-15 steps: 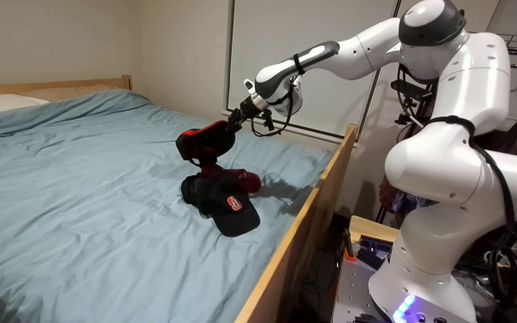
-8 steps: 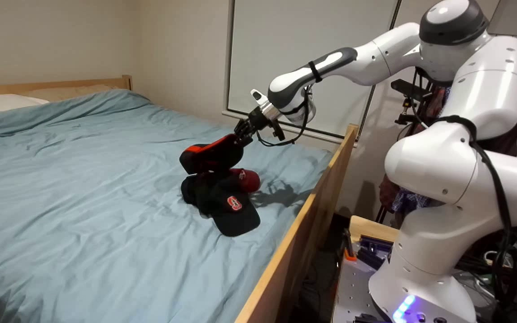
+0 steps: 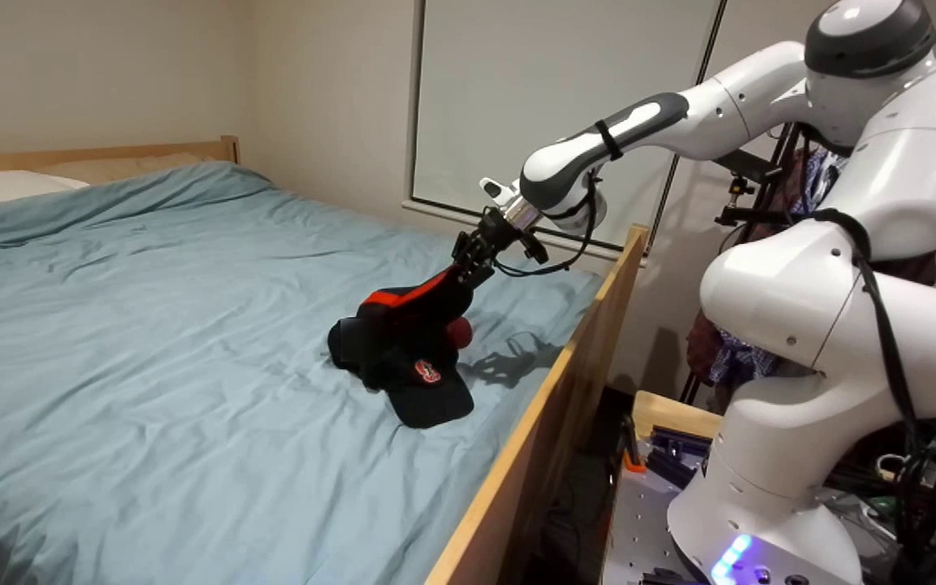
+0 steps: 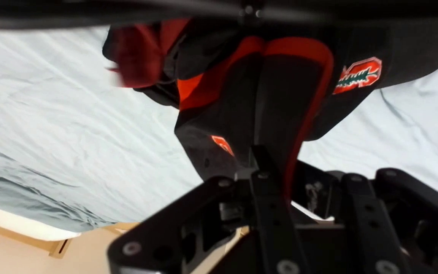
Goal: Put the left and right caps on the middle cap one at a time
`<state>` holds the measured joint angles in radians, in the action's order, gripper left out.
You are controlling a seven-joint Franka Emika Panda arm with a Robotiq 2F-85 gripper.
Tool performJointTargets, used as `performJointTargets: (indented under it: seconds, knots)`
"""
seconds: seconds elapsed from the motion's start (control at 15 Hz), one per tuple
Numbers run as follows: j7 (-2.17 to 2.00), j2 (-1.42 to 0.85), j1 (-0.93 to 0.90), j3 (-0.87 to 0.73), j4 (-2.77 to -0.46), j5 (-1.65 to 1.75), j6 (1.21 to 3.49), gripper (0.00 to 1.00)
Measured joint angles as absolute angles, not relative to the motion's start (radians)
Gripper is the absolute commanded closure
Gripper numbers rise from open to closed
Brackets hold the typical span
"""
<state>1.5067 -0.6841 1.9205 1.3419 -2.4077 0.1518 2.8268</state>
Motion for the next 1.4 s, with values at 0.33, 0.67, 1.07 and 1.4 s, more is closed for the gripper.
performJointTargets:
  seconds: [0.33, 0.67, 1.07, 1.4]
  knots:
    - [1.507, -0.56, 1.925, 1.272, -2.461, 0.183, 2.758, 0.29]
    - [1.507, -0.398, 1.868, 1.215, -2.468, 0.182, 2.601, 0.01]
    - [1.499, -0.259, 1.591, 1.064, -2.439, 0.125, 2.376, 0.0]
    - [1.465, -0.285, 1.247, 0.692, -2.262, 0.048, 2.512, 0.0]
